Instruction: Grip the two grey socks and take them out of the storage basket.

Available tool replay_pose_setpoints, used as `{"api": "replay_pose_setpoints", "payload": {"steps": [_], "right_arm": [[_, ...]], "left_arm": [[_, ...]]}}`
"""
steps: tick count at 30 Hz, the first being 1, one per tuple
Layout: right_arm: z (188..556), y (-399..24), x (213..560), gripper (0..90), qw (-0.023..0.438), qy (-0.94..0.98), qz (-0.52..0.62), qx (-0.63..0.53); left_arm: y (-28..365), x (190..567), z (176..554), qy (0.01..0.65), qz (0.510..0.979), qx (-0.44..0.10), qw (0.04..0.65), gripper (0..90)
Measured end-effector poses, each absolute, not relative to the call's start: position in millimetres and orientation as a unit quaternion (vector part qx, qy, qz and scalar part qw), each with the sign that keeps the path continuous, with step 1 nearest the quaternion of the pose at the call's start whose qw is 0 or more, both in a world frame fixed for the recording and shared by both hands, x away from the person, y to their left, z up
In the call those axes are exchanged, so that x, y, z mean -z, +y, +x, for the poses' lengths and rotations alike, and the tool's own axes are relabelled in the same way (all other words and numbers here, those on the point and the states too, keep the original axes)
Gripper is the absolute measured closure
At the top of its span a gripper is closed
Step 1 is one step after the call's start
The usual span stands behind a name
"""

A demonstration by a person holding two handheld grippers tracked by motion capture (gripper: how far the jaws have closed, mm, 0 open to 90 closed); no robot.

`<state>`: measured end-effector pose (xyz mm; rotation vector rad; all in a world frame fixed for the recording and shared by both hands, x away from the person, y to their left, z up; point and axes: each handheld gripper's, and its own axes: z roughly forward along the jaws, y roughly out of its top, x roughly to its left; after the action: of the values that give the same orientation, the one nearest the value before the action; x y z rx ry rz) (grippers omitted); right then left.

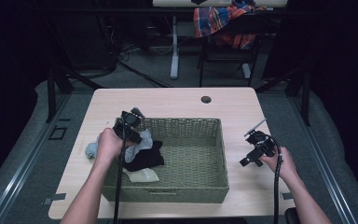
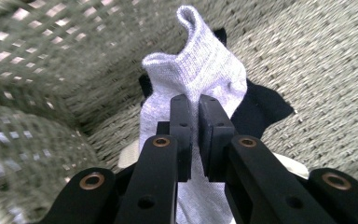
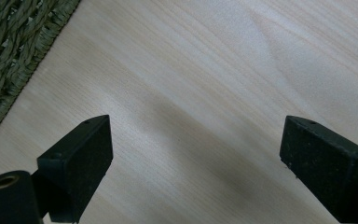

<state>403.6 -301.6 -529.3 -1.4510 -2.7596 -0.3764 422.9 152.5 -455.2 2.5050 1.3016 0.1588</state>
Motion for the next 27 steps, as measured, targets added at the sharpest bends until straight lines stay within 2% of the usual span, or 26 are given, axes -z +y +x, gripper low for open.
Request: {"api": "replay_pose_setpoints", "payload": {"steps": [12,27], "right_arm": [[403,-301,530,9.1,0.001,-0.876,-0.466,0.124],[402,-300,532,9.1,-0.002,-0.87,-0.475,0.134]], "left_arm": [[168,420,418,0.453,0.871,-0.076,0.173,84.9],[169,373,421,0.442,0.87,-0.11,0.187,84.9]]}}
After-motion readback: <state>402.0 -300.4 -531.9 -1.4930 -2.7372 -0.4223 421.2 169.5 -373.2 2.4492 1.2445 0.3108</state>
